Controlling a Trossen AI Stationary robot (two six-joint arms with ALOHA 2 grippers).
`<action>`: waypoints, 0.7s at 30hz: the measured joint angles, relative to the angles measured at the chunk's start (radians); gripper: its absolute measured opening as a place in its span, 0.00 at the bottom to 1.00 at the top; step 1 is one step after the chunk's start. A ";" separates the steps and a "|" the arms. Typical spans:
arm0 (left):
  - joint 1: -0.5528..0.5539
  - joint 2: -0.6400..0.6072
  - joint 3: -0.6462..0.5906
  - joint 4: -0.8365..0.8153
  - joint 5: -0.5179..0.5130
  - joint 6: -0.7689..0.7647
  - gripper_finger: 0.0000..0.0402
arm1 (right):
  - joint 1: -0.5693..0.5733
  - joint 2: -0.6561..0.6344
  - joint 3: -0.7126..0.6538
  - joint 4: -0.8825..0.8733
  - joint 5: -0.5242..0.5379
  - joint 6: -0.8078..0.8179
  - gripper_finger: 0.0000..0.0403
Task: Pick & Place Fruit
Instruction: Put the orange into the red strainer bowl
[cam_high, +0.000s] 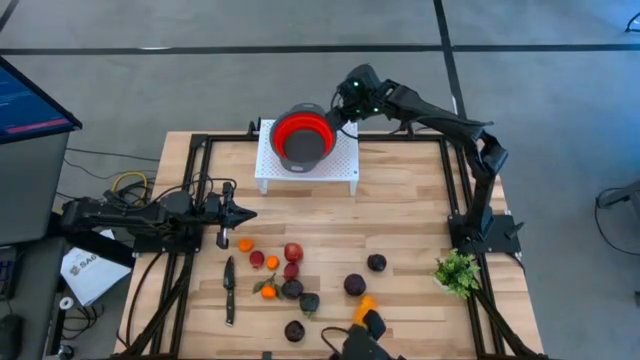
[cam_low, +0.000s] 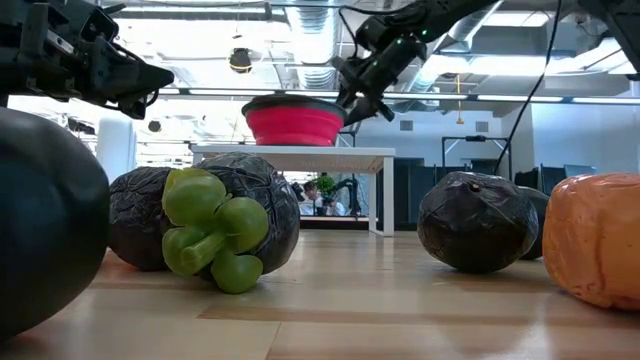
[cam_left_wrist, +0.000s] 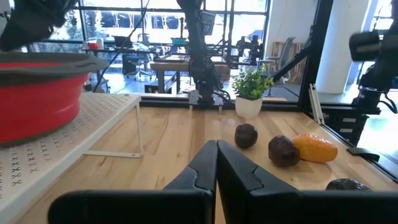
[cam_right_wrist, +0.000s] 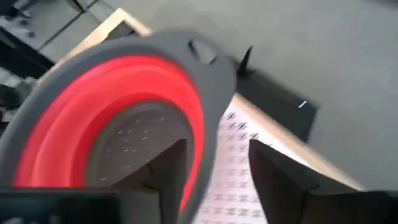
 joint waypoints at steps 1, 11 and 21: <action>0.000 0.000 0.000 0.000 0.000 -0.012 0.00 | 0.000 -0.016 0.000 -0.002 0.027 -0.024 0.45; 0.000 0.000 0.000 0.023 0.000 0.006 0.00 | 0.216 -0.353 -0.319 0.114 0.296 -0.232 0.51; -0.016 0.101 0.087 -0.173 -0.021 -0.002 0.05 | 0.668 -0.565 -1.010 0.936 0.450 -0.243 0.41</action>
